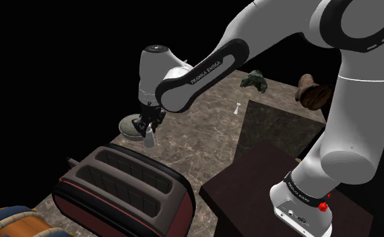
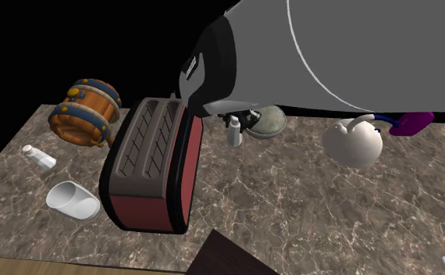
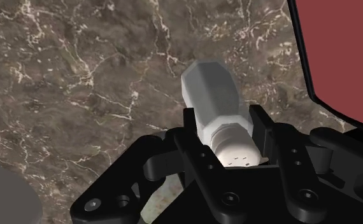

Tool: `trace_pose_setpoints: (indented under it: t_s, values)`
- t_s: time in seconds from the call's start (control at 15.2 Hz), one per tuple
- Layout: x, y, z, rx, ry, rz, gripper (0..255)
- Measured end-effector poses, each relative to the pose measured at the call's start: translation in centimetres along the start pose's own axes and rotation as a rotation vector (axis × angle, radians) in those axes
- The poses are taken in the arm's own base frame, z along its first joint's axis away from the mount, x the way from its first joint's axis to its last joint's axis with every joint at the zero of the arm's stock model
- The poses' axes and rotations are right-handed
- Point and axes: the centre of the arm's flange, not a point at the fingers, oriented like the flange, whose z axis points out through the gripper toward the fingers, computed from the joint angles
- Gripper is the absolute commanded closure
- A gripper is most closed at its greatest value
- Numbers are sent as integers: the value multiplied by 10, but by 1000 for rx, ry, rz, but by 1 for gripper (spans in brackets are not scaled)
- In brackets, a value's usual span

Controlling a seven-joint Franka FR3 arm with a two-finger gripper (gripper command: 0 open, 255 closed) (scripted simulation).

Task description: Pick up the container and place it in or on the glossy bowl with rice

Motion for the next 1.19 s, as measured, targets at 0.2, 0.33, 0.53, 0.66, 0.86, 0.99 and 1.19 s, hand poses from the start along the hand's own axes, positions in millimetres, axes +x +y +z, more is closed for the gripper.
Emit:
trace_pose_setpoints:
  t_s: [0.2,0.33,0.53,0.66,0.86,0.99,1.19]
  values:
    - [1,-1,-15,0,0,0,255]
    - [1,-2,-26,0,0,0,255]
    - [3,-3,-41,0,0,0,255]
    - [5,-2,-52,0,0,0,255]
    - [21,0,-61,0,0,0,255]
    - [43,8,-62,0,0,0,255]
    - [80,18,-67,1,0,0,255]
